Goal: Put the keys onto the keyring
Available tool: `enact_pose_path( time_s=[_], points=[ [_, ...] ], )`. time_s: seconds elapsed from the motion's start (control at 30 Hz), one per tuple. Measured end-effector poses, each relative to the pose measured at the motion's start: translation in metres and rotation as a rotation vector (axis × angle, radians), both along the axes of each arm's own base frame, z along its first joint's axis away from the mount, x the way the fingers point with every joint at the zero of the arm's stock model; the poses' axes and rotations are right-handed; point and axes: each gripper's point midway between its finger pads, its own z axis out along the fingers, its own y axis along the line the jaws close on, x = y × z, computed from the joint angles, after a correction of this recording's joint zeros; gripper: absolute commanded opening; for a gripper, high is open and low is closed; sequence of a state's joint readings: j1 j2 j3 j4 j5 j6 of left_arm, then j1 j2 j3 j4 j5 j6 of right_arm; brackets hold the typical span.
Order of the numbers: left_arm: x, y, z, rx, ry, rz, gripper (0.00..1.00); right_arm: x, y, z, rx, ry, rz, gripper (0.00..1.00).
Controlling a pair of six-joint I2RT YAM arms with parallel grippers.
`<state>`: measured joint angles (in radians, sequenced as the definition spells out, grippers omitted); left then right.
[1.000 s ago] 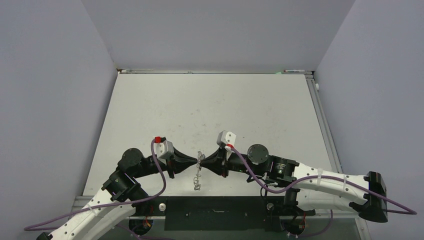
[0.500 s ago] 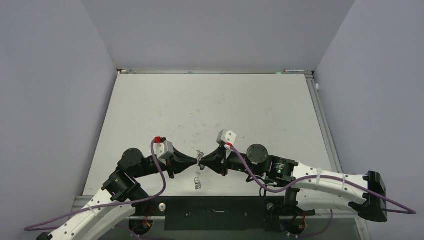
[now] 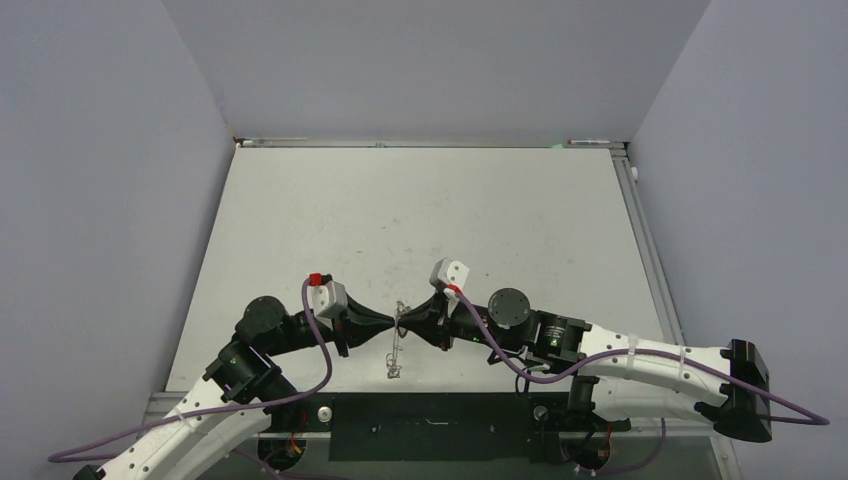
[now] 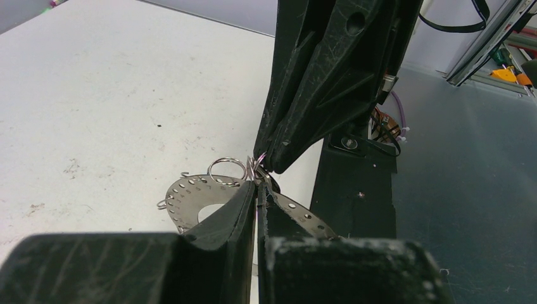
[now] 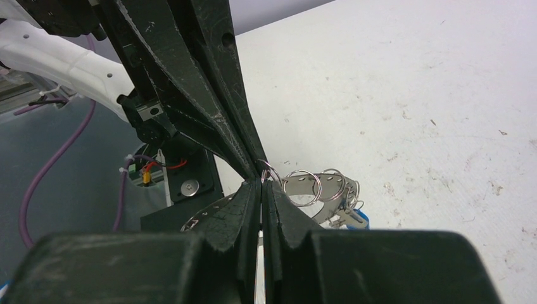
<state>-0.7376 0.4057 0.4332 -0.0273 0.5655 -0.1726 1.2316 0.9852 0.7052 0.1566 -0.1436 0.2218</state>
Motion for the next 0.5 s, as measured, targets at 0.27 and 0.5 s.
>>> enact_pose_path(
  time_s=[0.27, 0.5],
  points=[
    [0.0000, 0.0000, 0.0001, 0.000, 0.000, 0.000, 0.00, 0.0019, 0.0008, -0.0029, -0.008, 0.004, -0.009, 0.05],
    [0.0000, 0.0000, 0.0001, 0.000, 0.000, 0.000, 0.00, 0.0012, -0.0005, 0.0009, 0.002, 0.000, -0.008, 0.05]
  ],
)
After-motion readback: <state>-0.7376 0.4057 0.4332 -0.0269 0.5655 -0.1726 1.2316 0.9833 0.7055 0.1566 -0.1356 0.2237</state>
